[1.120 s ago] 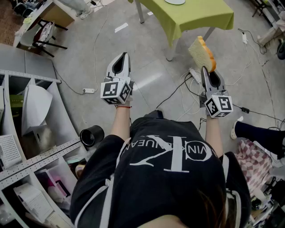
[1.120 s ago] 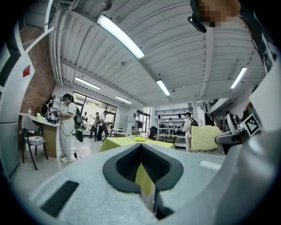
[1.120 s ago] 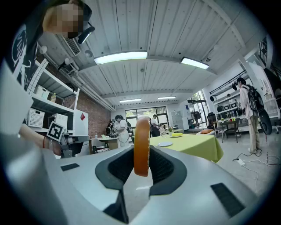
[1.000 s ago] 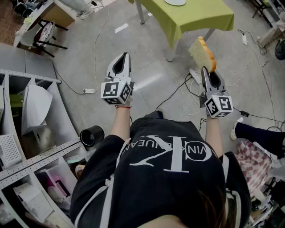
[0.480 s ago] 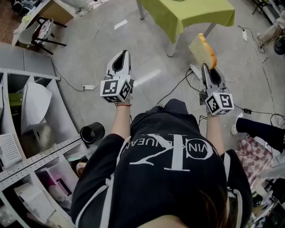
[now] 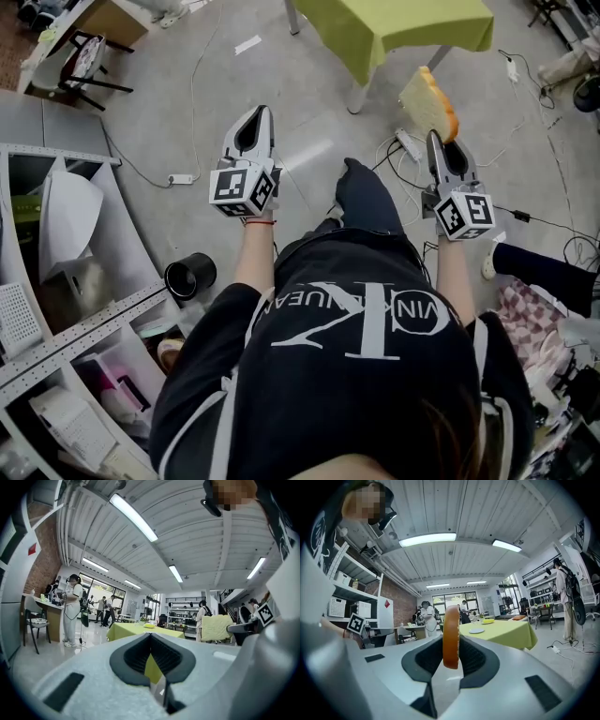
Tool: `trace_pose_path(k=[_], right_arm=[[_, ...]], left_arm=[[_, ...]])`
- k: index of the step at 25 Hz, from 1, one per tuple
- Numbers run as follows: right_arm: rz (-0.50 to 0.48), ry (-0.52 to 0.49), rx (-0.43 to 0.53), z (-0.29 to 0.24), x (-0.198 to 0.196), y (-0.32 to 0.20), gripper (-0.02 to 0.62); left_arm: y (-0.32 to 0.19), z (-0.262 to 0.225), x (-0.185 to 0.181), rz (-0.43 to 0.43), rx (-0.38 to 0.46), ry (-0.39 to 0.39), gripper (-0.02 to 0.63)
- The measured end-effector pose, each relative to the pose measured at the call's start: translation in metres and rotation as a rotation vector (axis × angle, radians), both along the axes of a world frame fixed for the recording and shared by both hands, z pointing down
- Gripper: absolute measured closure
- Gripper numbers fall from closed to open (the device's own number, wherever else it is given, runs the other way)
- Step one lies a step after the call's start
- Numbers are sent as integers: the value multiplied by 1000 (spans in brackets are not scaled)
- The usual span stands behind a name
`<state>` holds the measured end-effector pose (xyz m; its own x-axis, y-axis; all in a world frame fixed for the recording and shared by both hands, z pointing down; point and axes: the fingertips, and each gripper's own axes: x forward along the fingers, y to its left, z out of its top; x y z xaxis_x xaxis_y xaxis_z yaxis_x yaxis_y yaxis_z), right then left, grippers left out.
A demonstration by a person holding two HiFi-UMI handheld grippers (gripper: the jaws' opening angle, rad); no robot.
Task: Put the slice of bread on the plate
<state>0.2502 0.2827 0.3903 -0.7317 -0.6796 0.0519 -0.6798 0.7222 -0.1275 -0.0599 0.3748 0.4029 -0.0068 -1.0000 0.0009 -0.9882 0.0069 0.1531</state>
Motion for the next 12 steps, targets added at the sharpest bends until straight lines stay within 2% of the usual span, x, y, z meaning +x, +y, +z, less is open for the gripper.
trace_pose_path(k=[12], right_arm=[[-35, -17, -26, 10, -47, -65, 503]], left_arm=[[-53, 8, -36, -16, -33, 3, 595]])
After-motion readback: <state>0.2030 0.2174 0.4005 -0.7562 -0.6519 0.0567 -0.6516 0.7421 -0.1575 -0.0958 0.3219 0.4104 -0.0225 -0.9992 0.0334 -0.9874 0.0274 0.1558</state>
